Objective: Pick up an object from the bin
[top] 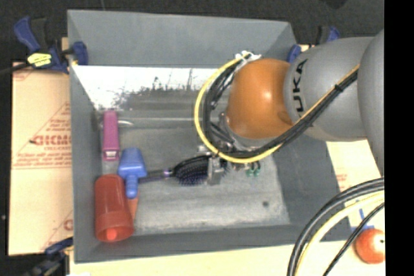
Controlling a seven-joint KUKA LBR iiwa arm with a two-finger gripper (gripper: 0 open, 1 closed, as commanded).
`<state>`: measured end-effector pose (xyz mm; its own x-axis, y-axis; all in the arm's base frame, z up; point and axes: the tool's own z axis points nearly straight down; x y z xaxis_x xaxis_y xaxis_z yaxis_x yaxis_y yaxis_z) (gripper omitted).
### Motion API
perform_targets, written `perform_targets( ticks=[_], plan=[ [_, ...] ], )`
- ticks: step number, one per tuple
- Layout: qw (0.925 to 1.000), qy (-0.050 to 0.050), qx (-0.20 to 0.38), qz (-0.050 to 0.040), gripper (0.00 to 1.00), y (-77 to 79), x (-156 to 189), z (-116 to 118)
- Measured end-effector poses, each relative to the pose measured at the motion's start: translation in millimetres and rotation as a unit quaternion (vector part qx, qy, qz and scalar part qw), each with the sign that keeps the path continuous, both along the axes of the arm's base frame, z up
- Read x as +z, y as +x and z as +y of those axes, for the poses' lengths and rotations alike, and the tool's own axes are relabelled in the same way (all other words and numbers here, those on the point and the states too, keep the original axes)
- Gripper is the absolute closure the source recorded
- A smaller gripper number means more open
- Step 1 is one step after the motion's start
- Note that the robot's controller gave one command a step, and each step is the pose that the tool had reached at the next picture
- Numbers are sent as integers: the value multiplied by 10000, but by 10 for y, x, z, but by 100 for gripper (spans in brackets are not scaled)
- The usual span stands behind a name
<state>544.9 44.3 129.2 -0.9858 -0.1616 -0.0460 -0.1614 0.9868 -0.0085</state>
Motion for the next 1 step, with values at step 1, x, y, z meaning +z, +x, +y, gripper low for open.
perform_targets(
  ticks=[1],
  plan=[
    [10000,-6,89,2,100,364,-346,137]
  ],
)
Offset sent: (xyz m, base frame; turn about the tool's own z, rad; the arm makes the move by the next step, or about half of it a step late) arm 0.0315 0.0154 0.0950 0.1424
